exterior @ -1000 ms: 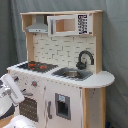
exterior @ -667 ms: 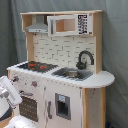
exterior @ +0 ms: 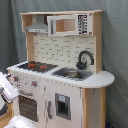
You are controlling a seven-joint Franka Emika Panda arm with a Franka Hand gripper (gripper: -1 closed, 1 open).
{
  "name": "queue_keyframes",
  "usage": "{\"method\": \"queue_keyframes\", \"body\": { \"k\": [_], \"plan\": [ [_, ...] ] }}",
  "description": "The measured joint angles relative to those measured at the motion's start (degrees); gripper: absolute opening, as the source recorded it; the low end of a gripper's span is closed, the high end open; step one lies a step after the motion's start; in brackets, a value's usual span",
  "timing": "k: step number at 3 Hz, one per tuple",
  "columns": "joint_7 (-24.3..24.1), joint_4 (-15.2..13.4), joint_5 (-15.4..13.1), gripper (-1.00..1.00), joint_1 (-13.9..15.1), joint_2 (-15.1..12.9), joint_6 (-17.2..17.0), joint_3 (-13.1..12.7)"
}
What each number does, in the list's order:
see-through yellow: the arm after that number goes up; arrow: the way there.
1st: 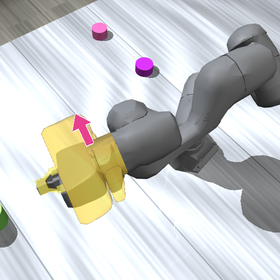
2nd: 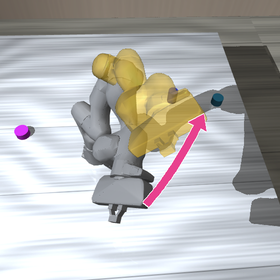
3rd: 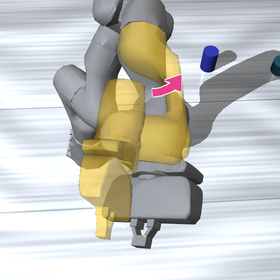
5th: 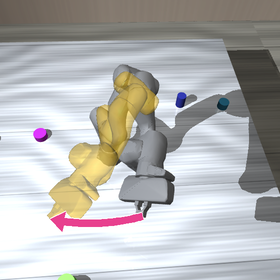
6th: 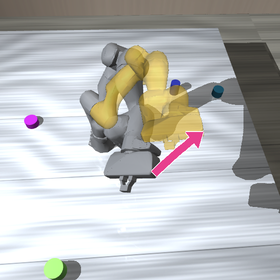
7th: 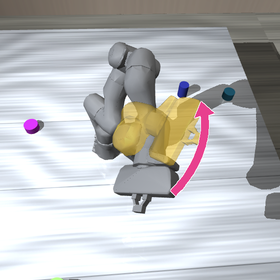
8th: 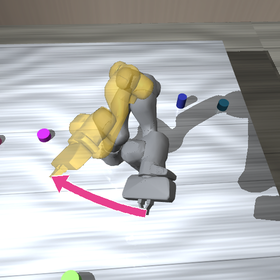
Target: Play with the kitchen
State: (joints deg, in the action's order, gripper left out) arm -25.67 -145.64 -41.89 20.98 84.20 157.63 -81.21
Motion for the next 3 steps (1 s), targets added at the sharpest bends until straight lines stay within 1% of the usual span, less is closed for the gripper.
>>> {"method": "queue_keyframes", "body": {
  "k": [1,2,3],
  "plan": [
    [2.0,5.5,0.0,1.0,0.78,-0.09,-1.97,-2.16],
    [3.23,9.89,0.0,1.0,3.3,-0.09,-4.14,-4.27],
    [6.36,13.33,-0.04,1.0,7.07,-0.06,-4.19,-5.65]
  ]
}}
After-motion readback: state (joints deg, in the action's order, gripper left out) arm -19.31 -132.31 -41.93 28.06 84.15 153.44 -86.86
